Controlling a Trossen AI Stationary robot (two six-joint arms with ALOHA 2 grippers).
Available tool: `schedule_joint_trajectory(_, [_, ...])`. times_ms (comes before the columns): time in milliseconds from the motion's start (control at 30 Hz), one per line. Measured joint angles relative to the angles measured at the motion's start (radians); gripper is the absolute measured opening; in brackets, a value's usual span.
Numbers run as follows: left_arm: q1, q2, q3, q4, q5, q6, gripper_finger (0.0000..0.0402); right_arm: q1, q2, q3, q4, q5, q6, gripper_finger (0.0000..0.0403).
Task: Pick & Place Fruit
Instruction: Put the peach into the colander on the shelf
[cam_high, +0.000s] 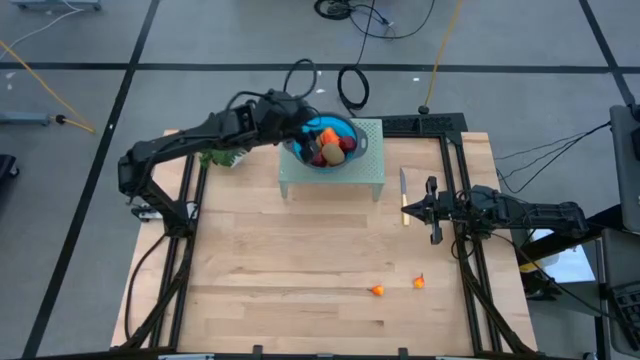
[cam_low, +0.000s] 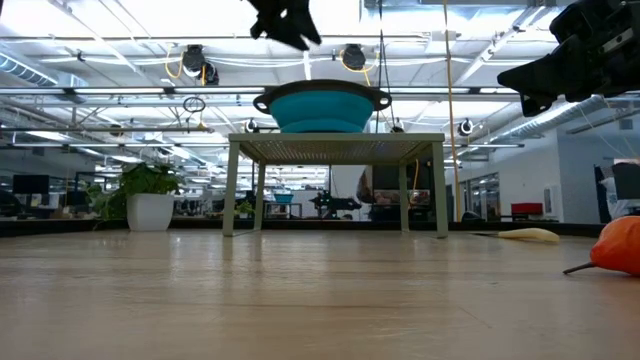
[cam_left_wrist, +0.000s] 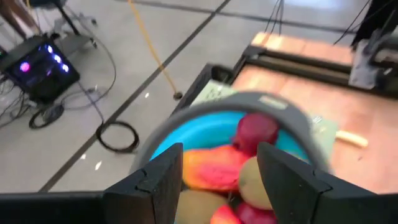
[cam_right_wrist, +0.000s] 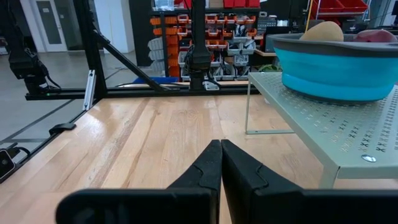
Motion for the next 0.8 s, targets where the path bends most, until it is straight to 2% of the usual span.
schedule_joint_trajectory(267, [-0.021,-0.009,0.041,-0.046,-0.045,-0.029,0.0207,0.0,0.0,0.0,0.0,0.0,0.0,0.0004])
schedule_joint_trajectory(800, [-0.041,-0.019,0.041,-0.12,-0.04,-0.193,0.0207,0.0,0.0,0.0,0.008,0.0,0.0,0.0004])
